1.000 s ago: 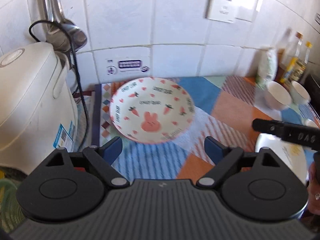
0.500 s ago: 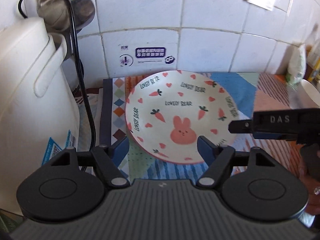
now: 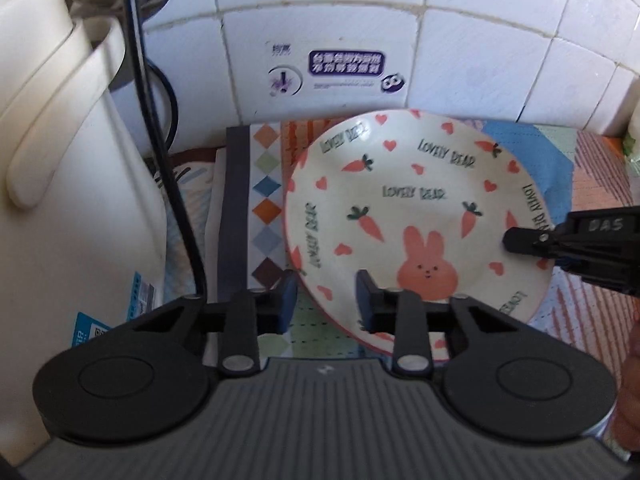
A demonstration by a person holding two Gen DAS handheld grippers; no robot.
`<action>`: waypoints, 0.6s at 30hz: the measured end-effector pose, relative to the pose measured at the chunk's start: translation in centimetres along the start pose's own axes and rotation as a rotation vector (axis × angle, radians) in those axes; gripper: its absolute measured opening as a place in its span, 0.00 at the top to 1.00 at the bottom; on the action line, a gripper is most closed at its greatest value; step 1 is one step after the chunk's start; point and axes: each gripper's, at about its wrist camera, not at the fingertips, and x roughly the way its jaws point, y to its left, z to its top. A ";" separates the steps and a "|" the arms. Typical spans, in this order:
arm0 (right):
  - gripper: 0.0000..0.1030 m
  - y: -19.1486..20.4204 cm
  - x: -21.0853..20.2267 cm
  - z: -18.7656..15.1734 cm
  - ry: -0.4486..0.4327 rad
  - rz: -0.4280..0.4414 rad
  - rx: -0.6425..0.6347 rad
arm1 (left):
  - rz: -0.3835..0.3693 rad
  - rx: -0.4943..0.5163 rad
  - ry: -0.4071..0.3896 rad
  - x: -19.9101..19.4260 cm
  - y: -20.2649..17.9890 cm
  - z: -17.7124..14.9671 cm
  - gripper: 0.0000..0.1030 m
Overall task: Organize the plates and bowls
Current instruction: 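Lift the bunny plate and carry it over the plate stack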
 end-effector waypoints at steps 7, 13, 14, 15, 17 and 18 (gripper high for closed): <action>0.89 -0.5 0.0 0.6 0.032 0.046 -0.021 | 0.024 -0.009 -0.026 0.7 -0.5 -0.7 0.76; 0.87 1.0 -1.7 0.3 -0.003 -0.006 -0.140 | -0.013 0.051 -0.031 -0.1 -0.7 -0.8 0.76; 0.87 0.9 -2.0 0.3 -0.004 -0.002 -0.141 | -0.014 0.063 -0.035 -0.4 -0.8 -0.9 0.76; 0.86 0.7 -2.3 0.2 -0.005 0.001 -0.137 | -0.017 0.075 -0.043 -0.7 -1.0 -1.0 0.76; 0.86 0.5 -3.1 -0.1 -0.013 -0.004 -0.149 | -0.018 0.111 -0.063 -1.5 -1.5 -1.4 0.76; 0.85 0.5 -3.6 -0.4 -0.020 -0.009 -0.166 | -0.021 0.126 -0.073 -1.9 -1.7 -1.6 0.76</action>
